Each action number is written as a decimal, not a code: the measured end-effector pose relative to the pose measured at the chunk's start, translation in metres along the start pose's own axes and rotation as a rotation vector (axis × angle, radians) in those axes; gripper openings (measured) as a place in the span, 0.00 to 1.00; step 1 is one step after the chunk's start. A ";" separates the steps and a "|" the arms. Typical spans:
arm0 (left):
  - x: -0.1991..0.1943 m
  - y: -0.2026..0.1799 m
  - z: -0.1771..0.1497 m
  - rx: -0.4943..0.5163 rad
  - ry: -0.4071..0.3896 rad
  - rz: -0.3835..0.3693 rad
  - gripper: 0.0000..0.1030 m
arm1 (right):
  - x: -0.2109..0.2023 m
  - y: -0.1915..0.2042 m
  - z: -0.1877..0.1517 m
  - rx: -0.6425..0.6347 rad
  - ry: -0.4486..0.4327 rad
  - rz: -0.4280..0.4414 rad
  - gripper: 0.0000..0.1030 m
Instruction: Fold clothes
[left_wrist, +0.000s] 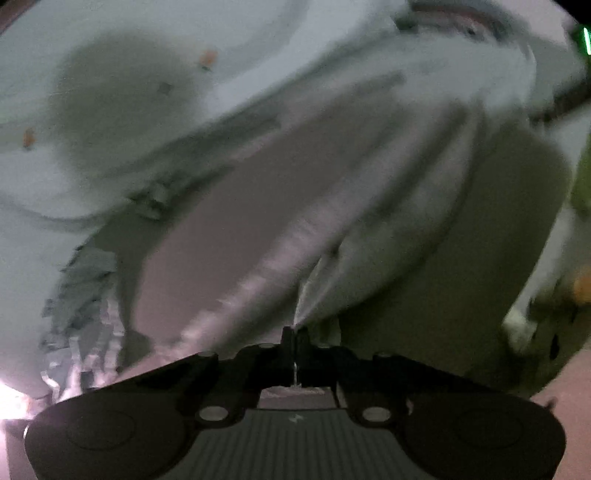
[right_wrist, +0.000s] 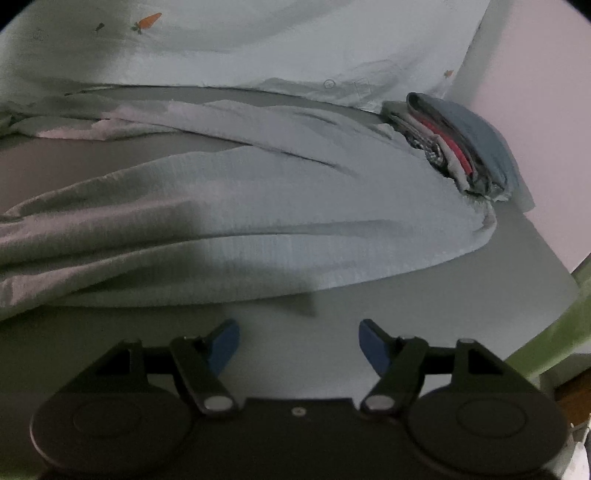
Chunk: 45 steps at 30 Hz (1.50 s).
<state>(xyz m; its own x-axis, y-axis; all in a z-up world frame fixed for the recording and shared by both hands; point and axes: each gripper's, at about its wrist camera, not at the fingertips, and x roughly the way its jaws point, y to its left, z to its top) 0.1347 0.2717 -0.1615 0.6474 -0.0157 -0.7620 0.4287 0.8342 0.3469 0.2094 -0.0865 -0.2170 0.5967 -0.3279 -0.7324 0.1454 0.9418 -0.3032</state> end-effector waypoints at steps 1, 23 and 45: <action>-0.017 0.014 0.003 -0.040 -0.017 -0.017 0.01 | -0.001 -0.001 -0.001 -0.002 -0.003 -0.008 0.70; 0.086 0.093 -0.008 -0.482 0.090 0.077 0.79 | 0.013 0.004 0.011 -0.020 0.042 -0.008 0.74; 0.116 0.148 -0.013 -0.651 0.182 0.192 0.12 | 0.013 0.005 0.029 -0.104 0.015 -0.029 0.75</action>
<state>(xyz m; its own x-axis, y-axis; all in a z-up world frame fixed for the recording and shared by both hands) 0.2653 0.4002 -0.2057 0.5337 0.2103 -0.8191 -0.1841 0.9742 0.1302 0.2404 -0.0840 -0.2099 0.5810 -0.3570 -0.7314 0.0791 0.9192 -0.3858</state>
